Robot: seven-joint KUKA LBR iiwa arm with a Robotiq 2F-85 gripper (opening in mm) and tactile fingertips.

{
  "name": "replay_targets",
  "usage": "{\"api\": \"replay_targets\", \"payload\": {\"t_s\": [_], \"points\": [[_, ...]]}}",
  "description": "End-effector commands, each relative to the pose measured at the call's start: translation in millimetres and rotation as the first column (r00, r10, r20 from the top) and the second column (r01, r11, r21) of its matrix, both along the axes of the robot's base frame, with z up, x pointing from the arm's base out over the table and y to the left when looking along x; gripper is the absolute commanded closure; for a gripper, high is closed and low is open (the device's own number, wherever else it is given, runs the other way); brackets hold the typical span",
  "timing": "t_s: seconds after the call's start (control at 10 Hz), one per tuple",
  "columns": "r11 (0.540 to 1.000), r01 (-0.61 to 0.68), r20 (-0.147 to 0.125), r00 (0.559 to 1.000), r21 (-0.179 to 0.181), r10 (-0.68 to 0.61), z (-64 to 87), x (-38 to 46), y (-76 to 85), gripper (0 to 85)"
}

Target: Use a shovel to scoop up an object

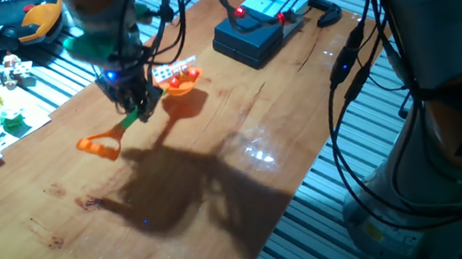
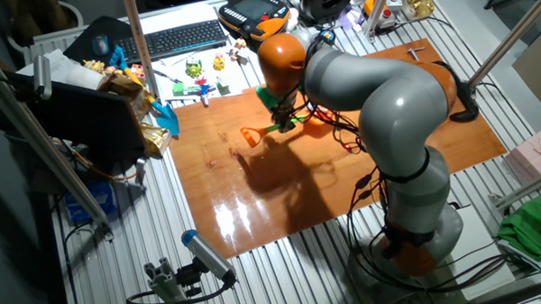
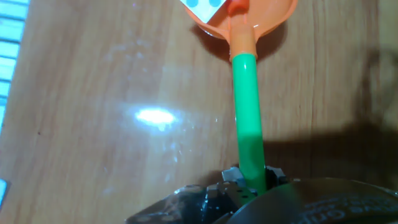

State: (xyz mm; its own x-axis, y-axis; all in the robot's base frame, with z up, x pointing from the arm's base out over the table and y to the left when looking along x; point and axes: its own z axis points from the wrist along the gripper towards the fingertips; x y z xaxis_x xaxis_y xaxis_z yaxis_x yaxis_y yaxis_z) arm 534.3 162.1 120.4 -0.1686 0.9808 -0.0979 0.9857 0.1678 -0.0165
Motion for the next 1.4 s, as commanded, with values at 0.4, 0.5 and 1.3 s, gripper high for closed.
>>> {"api": "replay_targets", "payload": {"t_s": [0.4, 0.5, 1.3], "points": [[1.0, 0.019, 0.015, 1.0, -0.005, -0.019, -18.9, -21.6, 22.4, 84.3], [1.0, 0.018, 0.022, 1.0, -0.007, -0.018, -25.0, -25.3, 26.8, 84.3], [1.0, 0.023, 0.038, 0.999, -0.002, -0.023, -49.9, -23.5, 37.1, 80.7]]}}
